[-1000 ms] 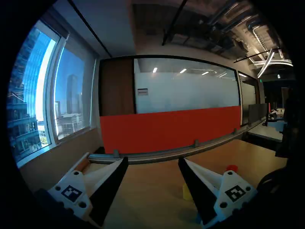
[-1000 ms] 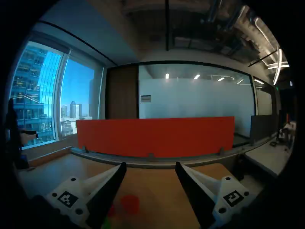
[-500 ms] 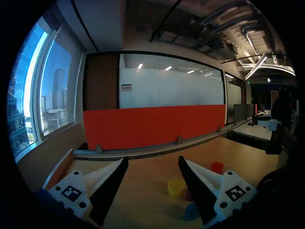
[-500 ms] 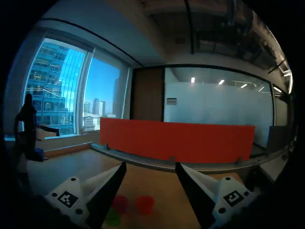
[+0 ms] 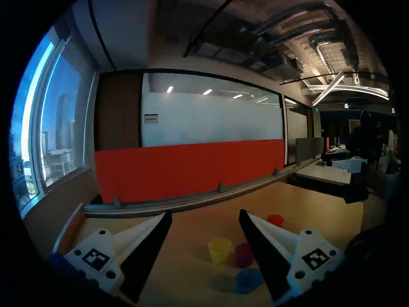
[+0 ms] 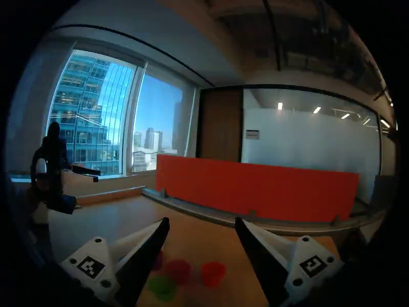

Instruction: Pour water

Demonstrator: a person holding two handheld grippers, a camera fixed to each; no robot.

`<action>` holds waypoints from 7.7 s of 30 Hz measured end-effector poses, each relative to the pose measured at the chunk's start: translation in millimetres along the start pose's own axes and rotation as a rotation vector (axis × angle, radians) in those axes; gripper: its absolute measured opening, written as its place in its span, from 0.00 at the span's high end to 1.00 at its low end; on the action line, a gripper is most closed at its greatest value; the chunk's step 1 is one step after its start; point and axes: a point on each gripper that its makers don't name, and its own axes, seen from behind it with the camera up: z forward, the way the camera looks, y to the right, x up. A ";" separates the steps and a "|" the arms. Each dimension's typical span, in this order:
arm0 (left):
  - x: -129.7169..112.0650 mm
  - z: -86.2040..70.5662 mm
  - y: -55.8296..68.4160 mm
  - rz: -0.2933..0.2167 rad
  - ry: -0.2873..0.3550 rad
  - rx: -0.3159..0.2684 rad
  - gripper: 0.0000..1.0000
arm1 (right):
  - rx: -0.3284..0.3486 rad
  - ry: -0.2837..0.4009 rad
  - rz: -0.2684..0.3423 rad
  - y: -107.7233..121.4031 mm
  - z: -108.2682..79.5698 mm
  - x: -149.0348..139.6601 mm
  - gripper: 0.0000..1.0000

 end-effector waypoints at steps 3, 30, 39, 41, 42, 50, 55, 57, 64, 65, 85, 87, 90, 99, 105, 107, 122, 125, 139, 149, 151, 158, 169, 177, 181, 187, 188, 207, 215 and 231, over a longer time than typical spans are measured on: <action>-5.0 0.3 4.9 -0.007 -0.015 -0.024 0.03 | 0.026 -0.012 0.005 -5.6 0.7 -1.7 0.01; -53.9 8.7 30.1 0.036 -0.114 -0.158 0.03 | 0.180 -0.114 -0.043 -35.3 4.0 -38.8 0.00; -76.5 11.0 39.7 0.055 -0.155 -0.191 0.03 | 0.201 -0.163 -0.039 -35.3 3.6 -65.8 0.00; -82.2 11.9 40.9 0.058 -0.166 -0.195 0.03 | 0.206 -0.171 -0.040 -35.3 3.8 -70.9 0.00; -84.7 12.4 41.5 0.059 -0.171 -0.196 0.03 | 0.208 -0.175 -0.040 -35.3 3.9 -73.4 0.00; -106.3 16.1 46.5 0.070 -0.210 -0.213 0.03 | 0.225 -0.219 -0.048 -34.5 5.1 -98.9 0.00; -119.8 18.9 51.0 0.075 -0.237 -0.230 0.03 | 0.240 -0.250 -0.049 -36.3 7.0 -117.6 0.00; -124.7 19.9 53.2 0.077 -0.244 -0.238 0.02 | 0.248 -0.263 -0.048 -37.5 7.7 -124.8 0.00; -145.7 19.3 67.1 0.101 -0.279 -0.277 0.03 | 0.265 -0.310 -0.066 -40.3 10.5 -151.8 0.00; -148.8 19.0 69.3 0.104 -0.285 -0.283 0.03 | 0.267 -0.316 -0.068 -40.8 10.8 -155.4 0.00; -207.1 15.3 90.1 0.129 -0.423 -0.356 0.02 | 0.320 -0.428 -0.087 -55.8 20.5 -214.8 0.00; -211.5 14.6 91.9 0.134 -0.433 -0.365 0.02 | 0.326 -0.436 -0.086 -57.9 21.9 -218.9 0.00; -218.3 13.1 94.5 0.148 -0.449 -0.377 0.02 | 0.334 -0.445 -0.083 -60.2 24.2 -224.3 0.00; -243.5 14.0 101.3 0.171 -0.509 -0.404 0.02 | 0.351 -0.480 -0.080 -65.9 28.8 -242.7 0.00; -255.5 18.3 105.4 0.169 -0.538 -0.421 0.02 | 0.369 -0.503 -0.077 -71.7 31.6 -254.7 0.00; -258.0 20.6 106.6 0.166 -0.543 -0.424 0.02 | 0.372 -0.508 -0.079 -72.6 33.3 -258.2 0.00; -265.3 38.4 119.1 0.138 -0.548 -0.453 0.02 | 0.398 -0.538 -0.097 -83.7 43.9 -278.1 0.00; -265.5 41.9 120.2 0.133 -0.547 -0.456 0.02 | 0.402 -0.540 -0.095 -85.6 46.8 -279.1 0.00; -266.4 48.8 121.1 0.117 -0.546 -0.462 0.02 | 0.400 -0.547 -0.089 -87.4 58.2 -284.2 0.00; -267.1 50.0 123.4 0.090 -0.551 -0.471 0.13 | 0.403 -0.548 -0.089 -87.6 60.0 -285.0 0.00; -267.3 50.0 123.2 0.094 -0.550 -0.471 0.13 | 0.403 -0.548 -0.091 -87.6 60.4 -285.3 0.00; -267.4 49.8 122.9 0.094 -0.549 -0.472 0.13 | 0.401 -0.548 -0.102 -87.8 61.9 -287.2 0.04; -266.4 49.6 123.2 0.089 -0.547 -0.468 0.13 | 0.395 -0.527 -0.086 -88.8 62.9 -280.8 0.08; -261.0 47.1 124.0 0.084 -0.536 -0.463 0.13 | 0.385 -0.505 -0.088 -85.0 60.9 -269.9 0.09; -251.2 47.0 124.2 0.083 -0.514 -0.456 0.14 | 0.375 -0.488 -0.089 -82.7 59.9 -261.5 0.09; -230.0 48.6 124.1 0.085 -0.464 -0.440 0.14 | 0.365 -0.452 -0.094 -82.3 56.7 -245.0 0.09; -225.9 49.0 124.2 0.086 -0.454 -0.437 0.14 | 0.363 -0.446 -0.096 -82.1 56.2 -242.3 0.09; -146.8 55.2 125.2 0.069 -0.262 -0.393 0.14 | 0.315 -0.288 -0.102 -73.7 45.4 -169.8 0.09; -118.4 56.2 122.3 0.058 -0.192 -0.379 0.14 | 0.299 -0.224 -0.086 -73.4 45.7 -144.7 0.09; -94.7 58.6 117.5 0.039 -0.126 -0.366 0.14 | 0.282 -0.137 -0.081 -77.9 56.4 -116.2 0.08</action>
